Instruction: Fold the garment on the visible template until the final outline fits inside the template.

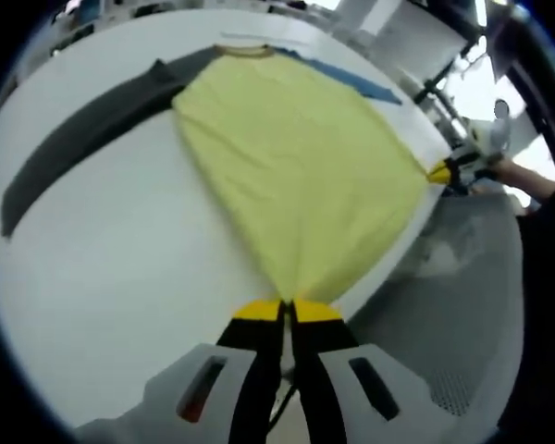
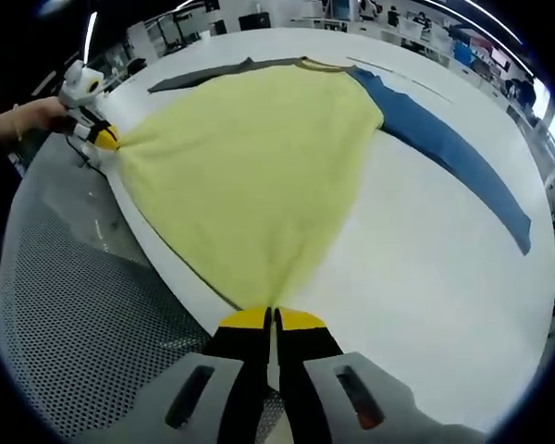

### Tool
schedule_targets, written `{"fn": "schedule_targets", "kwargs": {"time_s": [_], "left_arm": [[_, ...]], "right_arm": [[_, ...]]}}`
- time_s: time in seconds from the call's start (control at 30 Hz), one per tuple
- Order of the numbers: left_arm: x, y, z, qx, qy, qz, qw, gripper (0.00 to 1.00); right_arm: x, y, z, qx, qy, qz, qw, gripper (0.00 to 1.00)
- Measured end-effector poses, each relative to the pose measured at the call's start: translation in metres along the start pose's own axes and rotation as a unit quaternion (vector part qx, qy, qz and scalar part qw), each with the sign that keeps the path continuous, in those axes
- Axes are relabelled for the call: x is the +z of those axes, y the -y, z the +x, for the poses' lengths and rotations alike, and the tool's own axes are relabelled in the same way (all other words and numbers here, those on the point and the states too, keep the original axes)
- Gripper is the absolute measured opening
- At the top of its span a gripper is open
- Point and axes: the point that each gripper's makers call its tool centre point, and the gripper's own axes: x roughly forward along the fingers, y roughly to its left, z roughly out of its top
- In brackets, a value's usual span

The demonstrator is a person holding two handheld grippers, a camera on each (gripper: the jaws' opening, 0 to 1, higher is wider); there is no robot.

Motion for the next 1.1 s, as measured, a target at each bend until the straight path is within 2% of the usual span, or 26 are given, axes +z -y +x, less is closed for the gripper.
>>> {"fn": "schedule_targets", "kwargs": {"time_s": [0.4,1.1], "left_arm": [[-0.012,0.000,0.001,0.000,-0.008,-0.018,0.9998,0.00],[-0.014,-0.001,0.004,0.007,-0.014,-0.017,0.9997,0.00]], "right_arm": [[-0.004,-0.006,0.001,0.009,-0.005,0.007,0.9999,0.03],[-0.005,-0.007,0.003,0.009,-0.003,0.000,1.0000,0.04]]}}
